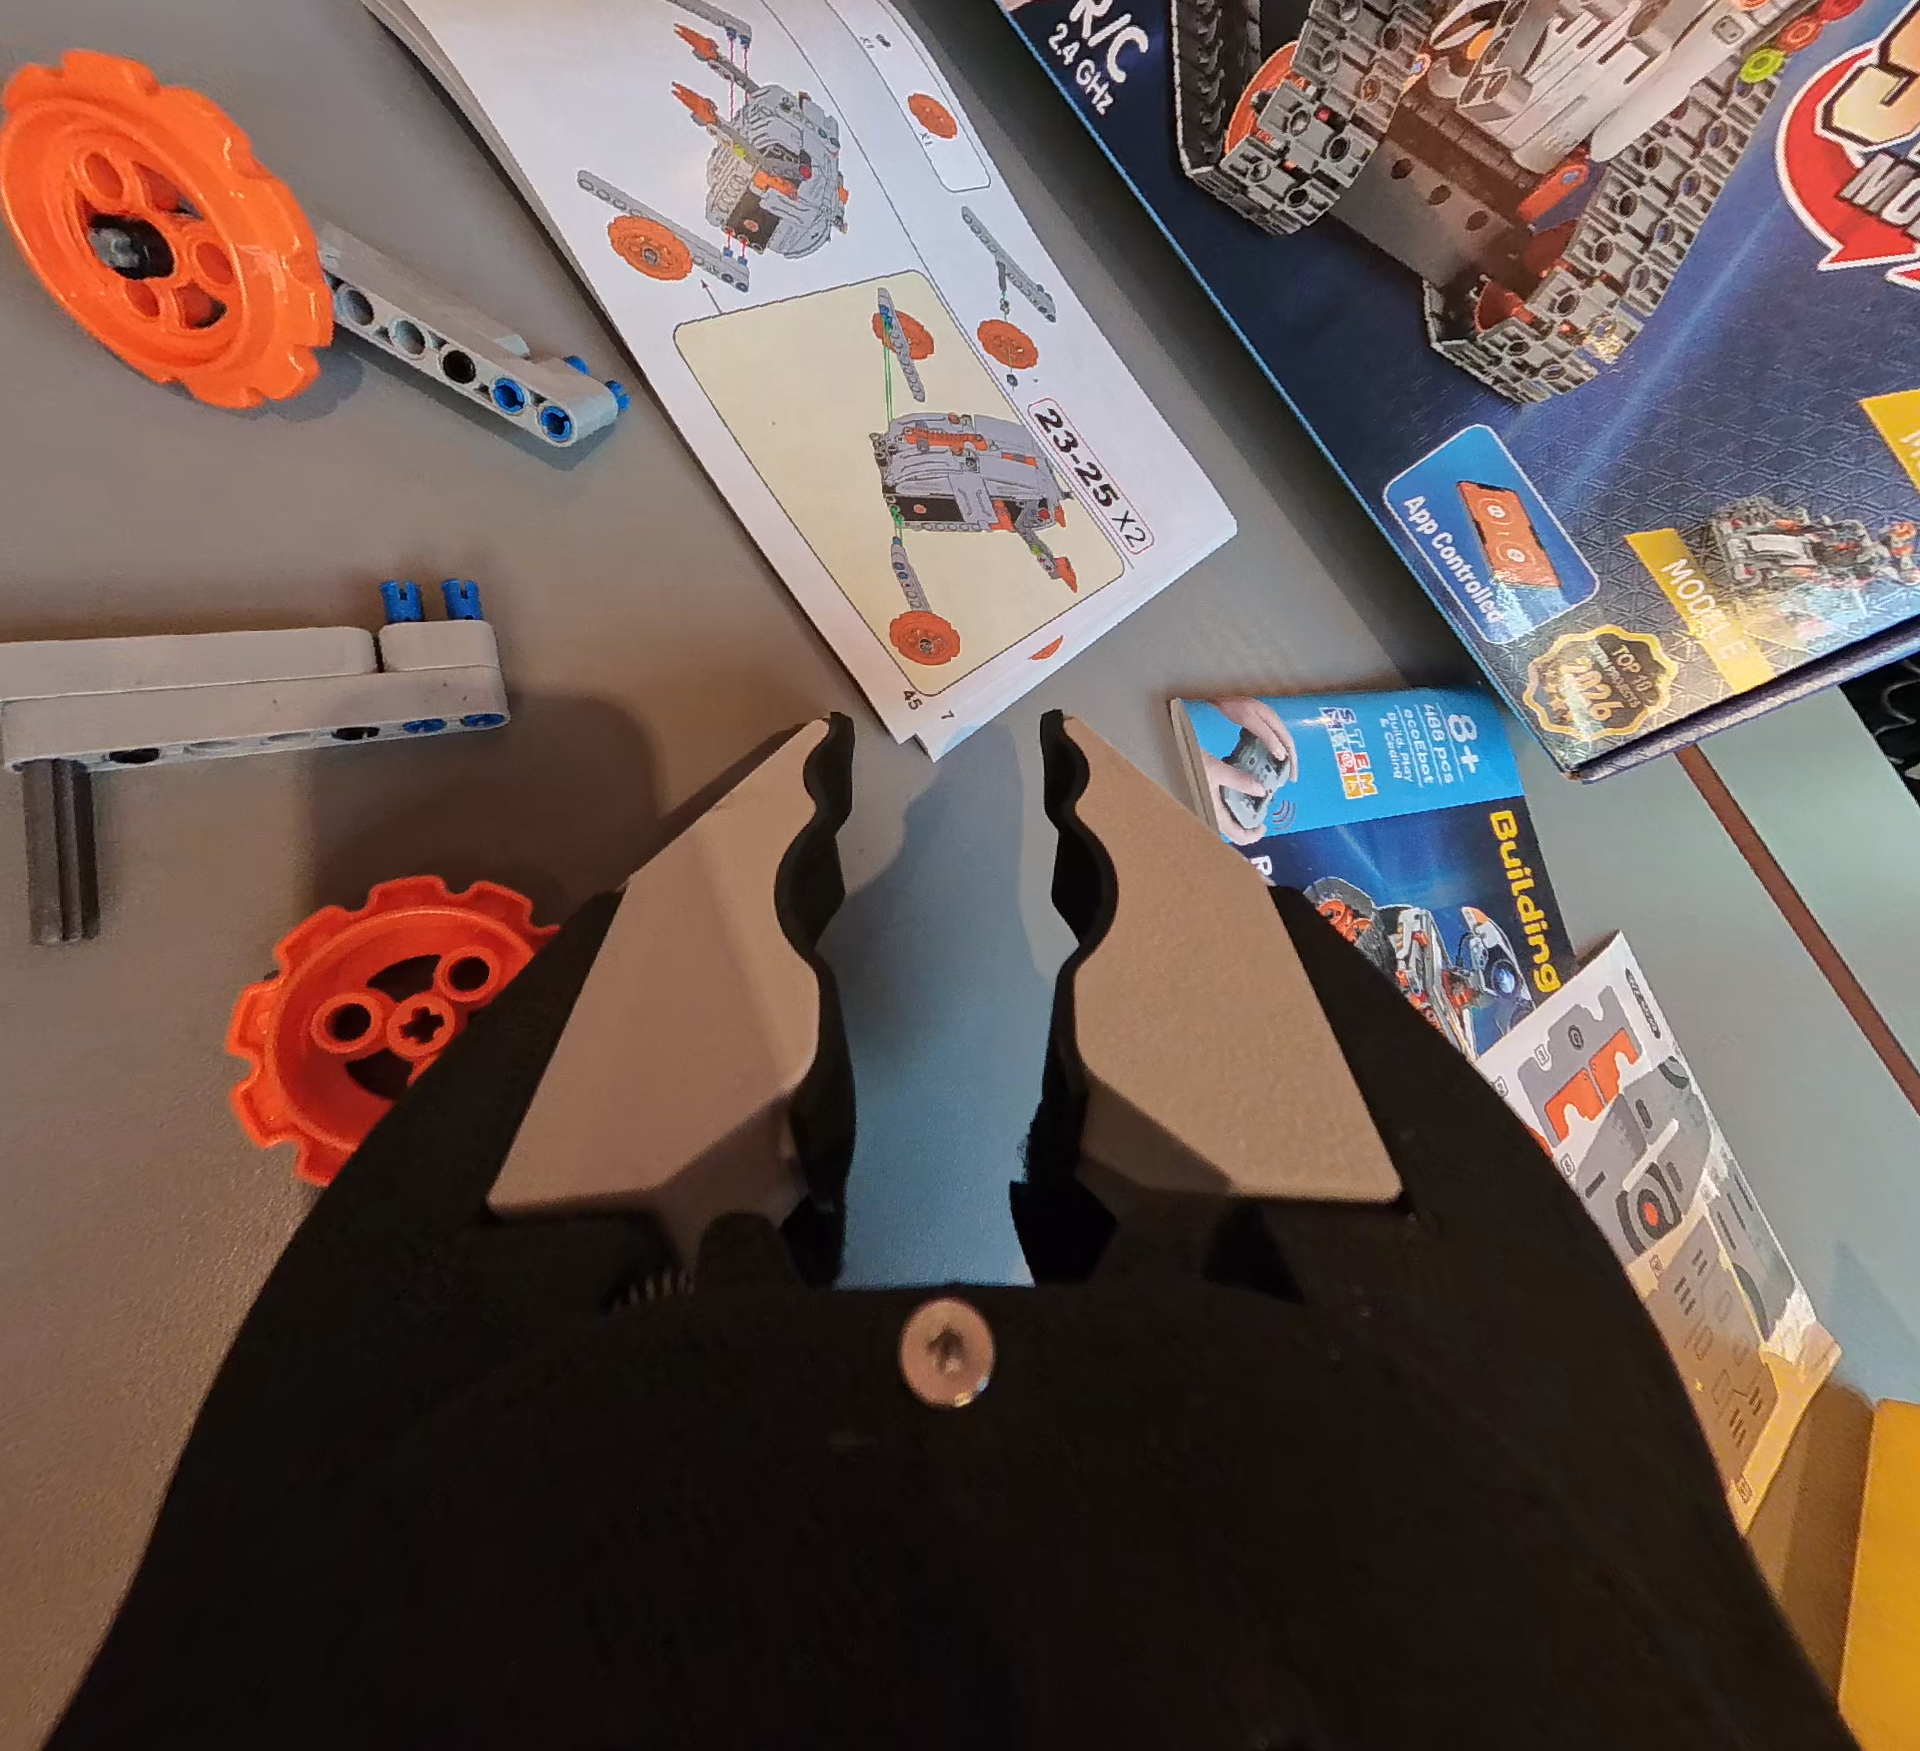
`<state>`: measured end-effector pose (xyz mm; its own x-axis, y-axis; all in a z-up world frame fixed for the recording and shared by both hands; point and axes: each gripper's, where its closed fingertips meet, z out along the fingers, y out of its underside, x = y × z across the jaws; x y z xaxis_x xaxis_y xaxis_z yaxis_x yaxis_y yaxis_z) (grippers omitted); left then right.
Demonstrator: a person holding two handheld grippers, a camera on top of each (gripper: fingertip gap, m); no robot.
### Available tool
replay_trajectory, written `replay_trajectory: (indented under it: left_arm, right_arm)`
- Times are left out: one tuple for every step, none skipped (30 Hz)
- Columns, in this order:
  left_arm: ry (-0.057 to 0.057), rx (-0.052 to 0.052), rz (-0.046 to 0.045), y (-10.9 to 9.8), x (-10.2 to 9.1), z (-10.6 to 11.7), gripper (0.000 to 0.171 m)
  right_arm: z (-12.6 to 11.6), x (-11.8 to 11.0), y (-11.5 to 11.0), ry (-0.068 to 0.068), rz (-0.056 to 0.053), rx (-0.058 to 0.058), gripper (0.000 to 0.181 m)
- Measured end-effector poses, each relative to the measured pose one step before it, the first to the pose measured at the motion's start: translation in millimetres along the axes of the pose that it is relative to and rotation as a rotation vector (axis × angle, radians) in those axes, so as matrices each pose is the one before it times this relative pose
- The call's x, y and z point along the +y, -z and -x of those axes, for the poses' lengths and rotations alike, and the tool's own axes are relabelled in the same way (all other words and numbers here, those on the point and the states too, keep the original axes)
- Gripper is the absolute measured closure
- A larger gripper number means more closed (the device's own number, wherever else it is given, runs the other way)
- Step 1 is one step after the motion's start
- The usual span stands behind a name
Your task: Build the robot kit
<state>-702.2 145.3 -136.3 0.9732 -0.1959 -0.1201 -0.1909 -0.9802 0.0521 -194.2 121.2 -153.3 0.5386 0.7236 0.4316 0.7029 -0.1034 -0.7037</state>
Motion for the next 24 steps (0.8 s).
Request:
replay_trajectory:
  left_arm:
    - [-0.0343, 0.0306, -0.03561, 5.38, -4.00, -9.90, 0.133]
    - [-0.0362, 0.0324, -0.04779, 5.93, -6.55, -11.87, 0.135]
    - [-0.0410, 0.0495, -0.04032, 4.64, -5.85, -15.74, 0.136]
    - [-0.0464, 0.0586, -0.01653, 1.89, -2.61, -17.42, 0.134]
    - [-0.0431, 0.0448, 0.01151, -1.26, 1.60, -14.76, 0.128]
    - [-0.0317, 0.0160, 0.03544, -3.71, 5.11, -8.55, 0.121]
    - [-0.0175, -0.0145, 0.04658, -4.83, 6.56, -1.89, 0.116]
    - [-0.0050, -0.0255, 0.04369, -5.06, 5.65, 1.89, 0.112]
    - [0.0048, -0.0128, 0.03266, -4.67, 3.39, 1.82, 0.106]
    - [0.0122, -0.0013, 0.02156, -4.06, 1.59, 1.51, 0.105]
    - [0.0165, 0.0043, 0.01957, -3.44, 1.35, 1.53, 0.102]
    - [0.0153, 0.0028, 0.01124, -2.65, 0.66, 1.99, 0.100]
    - [0.0120, -0.0022, 0.01357, -2.75, 1.30, 2.41, 0.094]
    - [0.0096, -0.0027, 0.02060, -3.08, 2.27, 2.14, 0.092]
    - [0.0027, -0.0122, 0.02262, -3.25, 2.36, 2.88, 0.092]
    - [-0.0020, -0.0222, 0.02489, -3.67, 2.48, 3.89, 0.092]
    - [-0.0020, -0.0190, 0.02821, -3.72, 2.74, 3.33, 0.094]
    - [0.0006, -0.0141, 0.02308, -3.07, 1.91, 2.89, 0.097]
    - [0.0123, 0.0150, 0.01162, -1.64, 0.58, -0.27, 0.104]
    - [0.0210, 0.0213, -0.00327, 0.31, -0.96, -0.09, 0.108]
    - [0.0123, 0.0039, -0.00786, 0.55, -0.19, 2.87, 0.112]
    - [0.0095, 0.0008, -0.00489, 0.36, 0.20, 3.89, 0.121]
    - [0.0116, 0.0015, -0.00118, 0.08, 0.40, 4.21, 0.123]
    - [0.0150, 0.0035, -0.00093, 0.08, 0.46, 3.98, 0.127]
  right_arm:
    - [0.04, 0.05, -0.01, -0.0016, -0.0005, -0.0008, 0.146]
    - [-0.02, 0.06, -0.02, -0.0007, 0.0000, -0.0004, 0.146]
    - [-0.08, 0.06, 0.03, 0.0006, 0.0004, 0.0003, 0.146]
    - [0.05, -0.06, 0.07, 0.0010, 0.0004, 0.0010, 0.146]
    - [-0.11, -0.07, 0.01, 0.0016, 0.0004, 0.0013, 0.145]
    - [0.08, 0.06, 0.05, 0.0010, 0.0003, 0.0007, 0.145]
    - [-0.04, -0.01, -0.07, -0.0002, 0.0000, -0.0002, 0.145]
    - [-0.03, 0.03, 0.07, -0.0013, -0.0002, -0.0007, 0.145]
    - [-0.01, 0.06, -0.09, -0.0016, 0.0001, -0.0006, 0.145]
    - [-0.01, -0.02, -0.01, 0.0000, -0.0002, 0.0001, 0.145]
    - [0.00, -0.03, 0.05, 0.0007, -0.0003, 0.0001, 0.146]
    - [0.04, -0.02, -0.02, 0.0003, 0.0003, 0.0000, 0.146]
    - [-0.05, 0.08, -0.01, -0.0004, 0.0001, -0.0003, 0.145]
    - [0.08, -0.05, -0.03, -0.0006, -0.0004, -0.0003, 0.146]
    - [-0.02, 0.05, -0.03, -0.0006, -0.0001, -0.0004, 0.145]
    - [0.02, 0.05, 0.03, -0.0004, -0.0002, -0.0003, 0.146]
    - [-0.02, 0.00, 0.00, 0.0003, 0.0000, 0.0000, 0.146]
    - [0.04, -0.01, 0.05, 0.0010, 0.0004, 0.0001, 0.145]
    - [0.07, 0.00, 0.11, 0.0011, 0.0003, 0.0004, 0.146]
    - [0.01, 0.03, -0.07, 0.0002, -0.0003, 0.0001, 0.146]
    - [-0.05, -0.06, 0.01, -0.0007, -0.0003, -0.0005, 0.146]
    - [0.00, -0.01, -0.12, -0.0019, -0.0004, -0.0004, 0.146]
    - [-0.02, 0.00, -0.11, -0.0017, -0.0004, -0.0004, 0.146]
    - [-0.03, 0.02, -0.05, -0.0005, 0.0002, -0.0001, 0.146]
